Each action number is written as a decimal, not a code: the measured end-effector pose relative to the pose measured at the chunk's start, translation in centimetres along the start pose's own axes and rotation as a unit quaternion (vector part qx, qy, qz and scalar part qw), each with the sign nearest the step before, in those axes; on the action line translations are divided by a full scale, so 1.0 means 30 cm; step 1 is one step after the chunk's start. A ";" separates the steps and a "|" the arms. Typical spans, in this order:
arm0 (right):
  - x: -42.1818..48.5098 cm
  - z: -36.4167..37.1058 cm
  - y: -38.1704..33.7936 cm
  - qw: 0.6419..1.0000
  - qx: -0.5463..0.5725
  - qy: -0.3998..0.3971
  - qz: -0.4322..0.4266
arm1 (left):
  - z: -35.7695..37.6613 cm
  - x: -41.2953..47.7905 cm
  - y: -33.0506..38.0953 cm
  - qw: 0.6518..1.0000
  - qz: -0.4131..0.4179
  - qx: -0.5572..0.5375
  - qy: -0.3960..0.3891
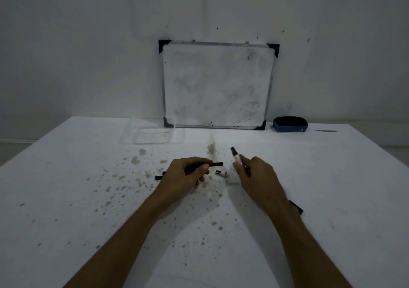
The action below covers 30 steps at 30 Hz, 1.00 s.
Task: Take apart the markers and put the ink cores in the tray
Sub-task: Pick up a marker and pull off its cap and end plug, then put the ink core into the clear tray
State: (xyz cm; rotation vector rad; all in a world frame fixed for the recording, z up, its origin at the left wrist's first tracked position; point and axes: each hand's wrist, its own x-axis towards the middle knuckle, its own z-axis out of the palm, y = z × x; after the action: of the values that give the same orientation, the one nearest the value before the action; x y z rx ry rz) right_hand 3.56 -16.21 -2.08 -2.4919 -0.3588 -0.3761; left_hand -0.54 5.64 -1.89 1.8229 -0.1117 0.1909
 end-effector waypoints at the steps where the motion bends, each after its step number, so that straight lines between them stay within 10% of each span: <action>1: -0.001 0.024 -0.003 0.999 -0.032 -0.005 -0.004 | -0.003 0.001 -0.006 1.000 0.005 0.003 0.008; 10: -0.035 0.061 -0.047 0.981 -0.192 -0.038 0.008 | 0.009 -0.015 -0.024 0.998 0.034 -0.004 0.048; 25: -0.069 0.061 -0.176 0.987 0.079 0.054 -0.132 | -0.113 -0.041 0.057 0.998 0.020 0.066 0.005; 30: 0.023 0.059 -0.272 0.988 0.091 -0.046 -0.116 | -0.334 0.036 0.056 0.984 -0.067 0.065 0.148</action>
State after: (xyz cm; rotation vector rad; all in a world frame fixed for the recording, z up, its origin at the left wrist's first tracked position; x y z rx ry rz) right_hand 1.79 -8.59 0.92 -2.2985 -0.6943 -0.3065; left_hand -0.50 14.92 2.41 1.9032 0.2384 0.3784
